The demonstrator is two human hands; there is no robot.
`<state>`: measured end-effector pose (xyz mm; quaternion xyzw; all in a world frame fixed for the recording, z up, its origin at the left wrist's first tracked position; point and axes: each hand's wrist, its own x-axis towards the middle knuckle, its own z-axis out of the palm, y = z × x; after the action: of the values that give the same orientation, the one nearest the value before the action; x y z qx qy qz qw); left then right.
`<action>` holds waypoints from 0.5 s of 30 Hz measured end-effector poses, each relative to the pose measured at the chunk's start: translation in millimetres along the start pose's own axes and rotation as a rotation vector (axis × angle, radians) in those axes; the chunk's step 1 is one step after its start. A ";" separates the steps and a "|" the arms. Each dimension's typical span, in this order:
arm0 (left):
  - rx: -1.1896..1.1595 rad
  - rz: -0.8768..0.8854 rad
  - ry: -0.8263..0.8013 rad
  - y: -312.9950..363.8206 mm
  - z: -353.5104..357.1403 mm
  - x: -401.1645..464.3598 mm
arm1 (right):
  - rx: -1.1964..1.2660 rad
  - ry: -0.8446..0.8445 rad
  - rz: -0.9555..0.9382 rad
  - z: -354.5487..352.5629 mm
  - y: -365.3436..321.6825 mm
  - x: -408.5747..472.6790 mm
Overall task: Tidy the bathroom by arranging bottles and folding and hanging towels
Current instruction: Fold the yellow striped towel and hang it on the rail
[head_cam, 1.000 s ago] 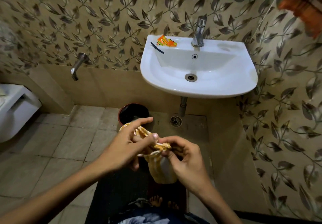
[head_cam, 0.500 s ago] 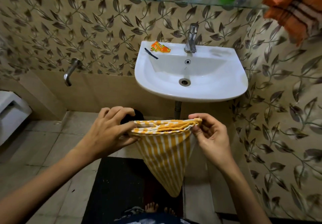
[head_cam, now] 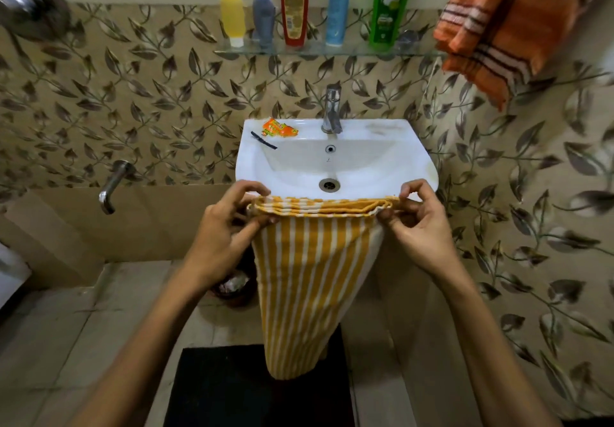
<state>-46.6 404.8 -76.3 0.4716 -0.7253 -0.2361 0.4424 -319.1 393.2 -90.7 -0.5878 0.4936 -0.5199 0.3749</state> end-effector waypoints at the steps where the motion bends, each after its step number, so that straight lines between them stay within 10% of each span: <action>1: 0.049 -0.005 -0.023 -0.1 -1.5 2.3 | -0.055 -0.005 -0.016 -0.2 -0.9 1.7; 6: 0.568 0.049 0.064 22.2 -13.8 14.3 | -0.127 0.085 -0.203 -0.3 -23.9 5.8; 15: 0.227 0.646 0.521 91.1 9.9 47.7 | -0.285 0.632 -0.957 -5.1 -104.9 10.0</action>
<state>-106.3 401.8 8.0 0.3098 -0.7212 0.1227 0.6073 -304.4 408.2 12.8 -0.6064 0.3263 -0.7096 -0.1494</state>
